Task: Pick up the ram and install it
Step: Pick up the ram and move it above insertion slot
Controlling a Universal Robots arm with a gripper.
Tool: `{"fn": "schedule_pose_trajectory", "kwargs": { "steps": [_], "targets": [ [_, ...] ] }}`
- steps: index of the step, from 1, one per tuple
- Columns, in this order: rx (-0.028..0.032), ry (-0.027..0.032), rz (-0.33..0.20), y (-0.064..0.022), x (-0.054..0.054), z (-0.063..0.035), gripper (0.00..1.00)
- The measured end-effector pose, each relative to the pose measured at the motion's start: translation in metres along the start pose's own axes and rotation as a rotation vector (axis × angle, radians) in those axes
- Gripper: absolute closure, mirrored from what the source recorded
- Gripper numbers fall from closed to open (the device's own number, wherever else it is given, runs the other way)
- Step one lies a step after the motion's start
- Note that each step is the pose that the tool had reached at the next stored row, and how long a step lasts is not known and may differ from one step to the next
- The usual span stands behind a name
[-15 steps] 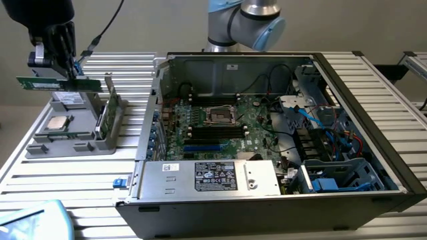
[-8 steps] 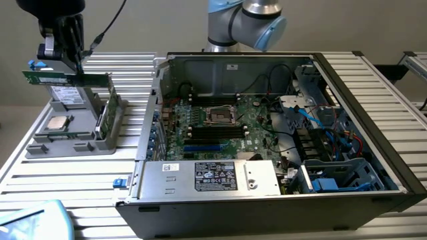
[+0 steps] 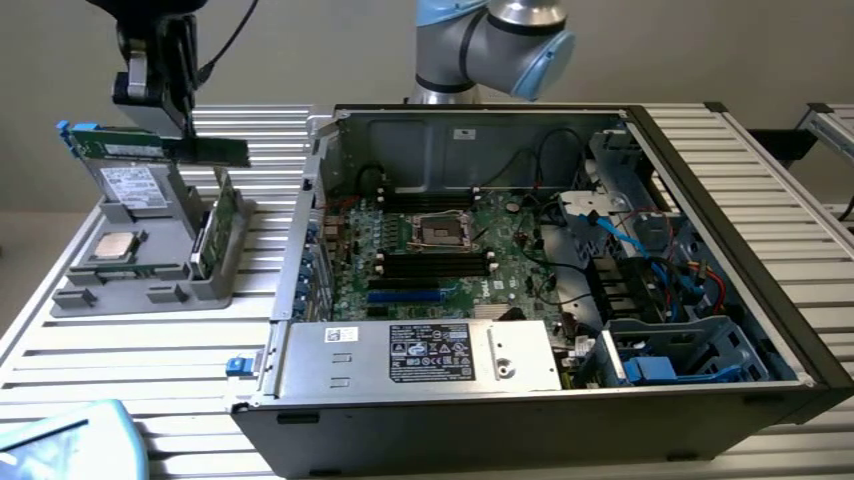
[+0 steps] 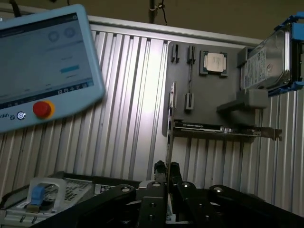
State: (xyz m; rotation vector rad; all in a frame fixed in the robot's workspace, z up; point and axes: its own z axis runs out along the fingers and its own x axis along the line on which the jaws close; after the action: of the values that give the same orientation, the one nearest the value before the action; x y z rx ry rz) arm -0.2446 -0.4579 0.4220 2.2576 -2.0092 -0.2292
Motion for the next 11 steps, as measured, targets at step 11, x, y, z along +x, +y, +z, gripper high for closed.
{"fn": "schedule_pose_trajectory", "kwargs": {
  "steps": [11],
  "targets": [
    [0.0003, -0.0028, -0.001, -0.0486, 0.007, -0.0105, 0.86]
  ]
}}
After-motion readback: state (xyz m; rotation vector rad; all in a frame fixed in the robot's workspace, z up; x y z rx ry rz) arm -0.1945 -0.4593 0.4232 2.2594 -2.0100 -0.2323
